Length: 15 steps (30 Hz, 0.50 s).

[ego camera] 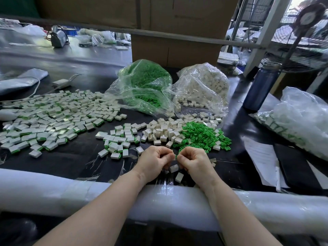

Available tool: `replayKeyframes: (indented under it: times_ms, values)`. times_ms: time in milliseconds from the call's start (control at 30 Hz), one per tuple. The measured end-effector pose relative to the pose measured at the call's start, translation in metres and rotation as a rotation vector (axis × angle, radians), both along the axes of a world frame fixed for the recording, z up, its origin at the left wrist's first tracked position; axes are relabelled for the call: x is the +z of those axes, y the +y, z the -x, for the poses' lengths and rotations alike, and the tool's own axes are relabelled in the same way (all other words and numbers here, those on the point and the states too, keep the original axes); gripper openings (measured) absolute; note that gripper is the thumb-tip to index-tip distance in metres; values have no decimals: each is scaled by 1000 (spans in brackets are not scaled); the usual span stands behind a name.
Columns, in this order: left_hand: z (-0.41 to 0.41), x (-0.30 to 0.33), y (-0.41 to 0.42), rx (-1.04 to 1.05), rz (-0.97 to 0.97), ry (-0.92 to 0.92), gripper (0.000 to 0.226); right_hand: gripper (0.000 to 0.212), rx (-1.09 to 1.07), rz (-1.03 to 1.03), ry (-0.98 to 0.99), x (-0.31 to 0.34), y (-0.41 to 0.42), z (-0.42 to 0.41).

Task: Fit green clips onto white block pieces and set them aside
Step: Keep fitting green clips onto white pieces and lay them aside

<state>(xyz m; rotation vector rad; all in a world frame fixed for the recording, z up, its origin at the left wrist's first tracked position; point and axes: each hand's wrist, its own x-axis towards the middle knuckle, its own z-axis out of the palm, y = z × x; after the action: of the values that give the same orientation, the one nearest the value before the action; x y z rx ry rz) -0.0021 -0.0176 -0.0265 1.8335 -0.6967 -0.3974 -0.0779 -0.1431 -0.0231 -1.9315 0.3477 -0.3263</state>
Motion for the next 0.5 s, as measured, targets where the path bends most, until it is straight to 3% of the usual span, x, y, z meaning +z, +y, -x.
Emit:
replayKeyframes:
  times_ms: [233, 500]
  values:
    - [-1, 0, 2, -9, -68, -97, 13, 26, 26, 23, 26, 0, -1, -1]
    - [0, 2, 3, -35, -75, -88, 13, 26, 22, 4, 24, -1, -1, -1]
